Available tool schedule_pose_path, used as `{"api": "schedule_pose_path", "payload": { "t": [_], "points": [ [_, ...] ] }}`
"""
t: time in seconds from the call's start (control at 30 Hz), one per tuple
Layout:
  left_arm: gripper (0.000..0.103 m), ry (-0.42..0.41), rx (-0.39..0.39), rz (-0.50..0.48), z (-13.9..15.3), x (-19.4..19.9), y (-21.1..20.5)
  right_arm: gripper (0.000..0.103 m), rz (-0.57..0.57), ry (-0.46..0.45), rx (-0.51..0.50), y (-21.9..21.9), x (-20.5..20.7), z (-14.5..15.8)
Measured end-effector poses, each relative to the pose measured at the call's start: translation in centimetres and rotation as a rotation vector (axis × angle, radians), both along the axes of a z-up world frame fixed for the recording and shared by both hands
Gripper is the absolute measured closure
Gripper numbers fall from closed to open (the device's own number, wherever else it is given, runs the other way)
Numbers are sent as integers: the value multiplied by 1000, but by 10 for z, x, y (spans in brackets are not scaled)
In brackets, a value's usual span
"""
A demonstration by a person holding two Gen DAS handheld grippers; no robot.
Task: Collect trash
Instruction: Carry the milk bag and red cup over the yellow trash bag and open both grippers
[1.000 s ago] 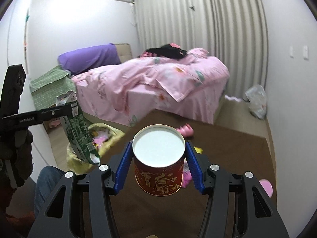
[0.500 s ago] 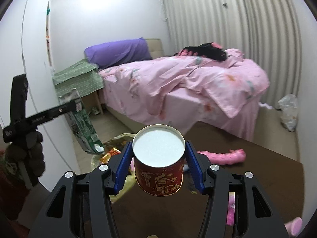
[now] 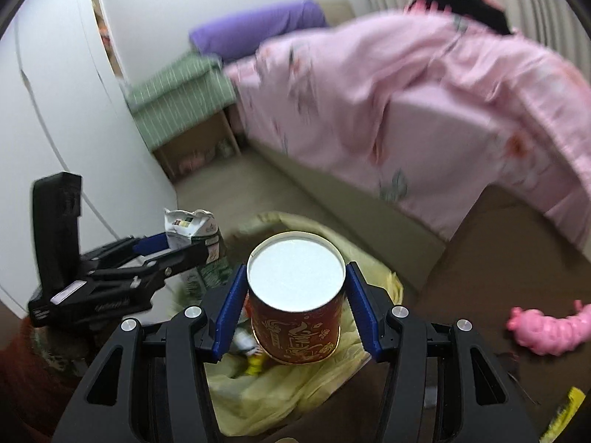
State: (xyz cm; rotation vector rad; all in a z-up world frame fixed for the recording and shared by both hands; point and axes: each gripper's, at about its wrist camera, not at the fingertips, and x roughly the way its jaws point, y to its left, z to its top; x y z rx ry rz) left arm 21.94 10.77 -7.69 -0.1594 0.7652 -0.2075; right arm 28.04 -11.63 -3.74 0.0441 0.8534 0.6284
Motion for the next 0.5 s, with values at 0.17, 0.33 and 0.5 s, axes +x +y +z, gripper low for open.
{"api": "schedule_pose_path", "payload": {
  "t": [0.17, 0.33, 0.5],
  "points": [
    [38, 55, -28, -11, -27, 3, 0, 52, 59, 66, 4, 11, 15, -20],
    [38, 65, -64, 8, -23, -2, 10, 52, 71, 77, -9, 22, 19, -30],
    [38, 82, -72, 14, -19, -5, 18, 52, 47, 92, 18, 29, 27, -36]
  ]
}}
